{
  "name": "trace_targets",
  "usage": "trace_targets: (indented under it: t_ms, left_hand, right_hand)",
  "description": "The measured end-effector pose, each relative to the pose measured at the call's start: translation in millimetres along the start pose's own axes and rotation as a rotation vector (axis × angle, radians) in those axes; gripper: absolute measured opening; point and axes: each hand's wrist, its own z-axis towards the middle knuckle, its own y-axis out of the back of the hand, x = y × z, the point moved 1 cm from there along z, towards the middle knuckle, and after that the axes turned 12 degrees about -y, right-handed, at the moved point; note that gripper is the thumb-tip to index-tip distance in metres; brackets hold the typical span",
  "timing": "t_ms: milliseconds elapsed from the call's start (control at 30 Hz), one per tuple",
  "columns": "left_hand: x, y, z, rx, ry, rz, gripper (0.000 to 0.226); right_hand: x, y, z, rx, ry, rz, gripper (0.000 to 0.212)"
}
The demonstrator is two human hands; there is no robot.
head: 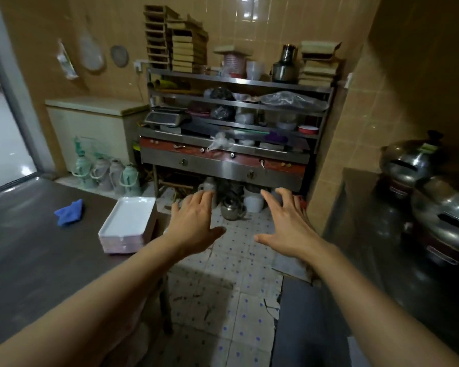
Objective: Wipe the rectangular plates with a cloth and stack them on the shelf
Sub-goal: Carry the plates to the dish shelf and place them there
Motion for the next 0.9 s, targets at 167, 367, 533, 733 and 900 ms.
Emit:
trace_targets:
  t_ms: [167, 367, 533, 733, 900]
  left_hand:
    - [65.5, -8.6, 80.2, -0.017, 0.015, 0.006, 0.081]
    - [122.2, -18.5, 154.5, -0.001, 0.051, 0.019, 0.082]
    - [166.8, -37.6, 209.0, 0.003, 0.147, 0.062, 0.083]
    - [214.7, -55.9, 278.1, -0.035, 0.361, 0.131, 0.084]
    - [249.3, -64.5, 318.1, -0.039, 0.578, 0.134, 0.086]
  right_hand:
    - [22.1, -11.2, 95.7, 0.008, 0.020, 0.019, 0.100]
    - [39.7, -27.1, 198.2, 0.033, 0.049, 0.025, 0.100]
    - [53.4, -52.2, 289.7, 0.077, 0.149, 0.053, 0.100]
    - [69.6, -76.8, 414.0, 0.133, 0.325, 0.092, 0.098]
    - [94.4, -92.1, 503.2, 0.200, 0.507, 0.036, 0.097]
